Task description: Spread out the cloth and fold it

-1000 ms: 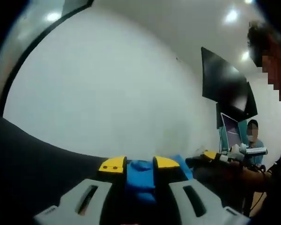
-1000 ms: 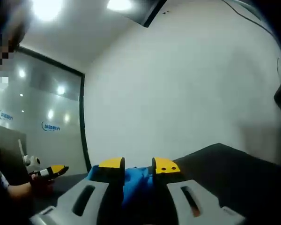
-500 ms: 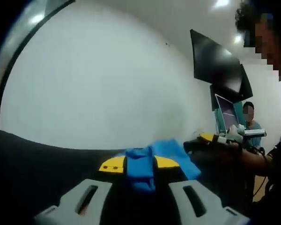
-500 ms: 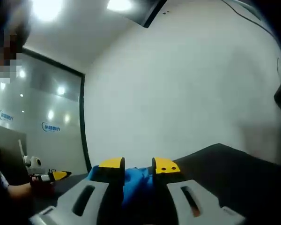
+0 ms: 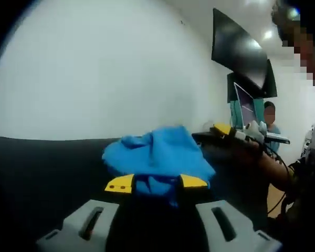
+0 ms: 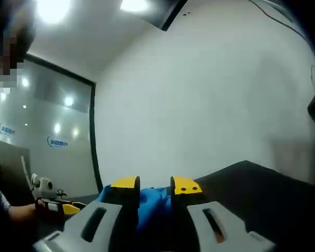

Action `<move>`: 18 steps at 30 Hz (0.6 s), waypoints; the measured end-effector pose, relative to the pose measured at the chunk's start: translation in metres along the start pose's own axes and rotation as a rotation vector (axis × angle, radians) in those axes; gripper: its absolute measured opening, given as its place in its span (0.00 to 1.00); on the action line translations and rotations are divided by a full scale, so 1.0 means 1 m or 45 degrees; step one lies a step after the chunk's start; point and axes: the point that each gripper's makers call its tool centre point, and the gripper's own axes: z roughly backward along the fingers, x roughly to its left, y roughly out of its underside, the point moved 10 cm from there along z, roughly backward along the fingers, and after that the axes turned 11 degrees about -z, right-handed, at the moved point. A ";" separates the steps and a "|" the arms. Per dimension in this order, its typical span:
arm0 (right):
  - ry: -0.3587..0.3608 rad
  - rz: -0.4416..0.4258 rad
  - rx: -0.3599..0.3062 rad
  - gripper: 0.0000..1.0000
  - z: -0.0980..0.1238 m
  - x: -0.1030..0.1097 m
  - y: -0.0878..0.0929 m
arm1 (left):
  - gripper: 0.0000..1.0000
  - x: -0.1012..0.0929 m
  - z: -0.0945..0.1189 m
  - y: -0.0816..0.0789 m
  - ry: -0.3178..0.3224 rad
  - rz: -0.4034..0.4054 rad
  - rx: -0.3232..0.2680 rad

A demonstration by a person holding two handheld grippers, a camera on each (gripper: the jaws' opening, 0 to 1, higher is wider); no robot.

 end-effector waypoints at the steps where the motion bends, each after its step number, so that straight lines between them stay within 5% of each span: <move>1: 0.000 -0.001 0.000 0.21 0.000 0.000 0.000 | 0.35 0.000 -0.001 0.001 -0.001 -0.004 0.013; 13: -0.006 0.005 0.011 0.21 0.000 0.000 -0.001 | 0.32 -0.004 -0.007 0.006 -0.042 -0.118 0.101; 16: -0.007 0.007 0.011 0.21 0.000 0.001 0.000 | 0.12 -0.004 -0.007 0.012 -0.017 -0.106 0.217; 17: -0.005 0.007 0.010 0.21 0.000 0.001 0.000 | 0.06 0.002 -0.004 0.009 -0.067 -0.085 0.237; 18: -0.003 0.005 0.009 0.21 0.000 0.000 0.000 | 0.01 0.011 0.001 0.002 -0.132 -0.061 0.120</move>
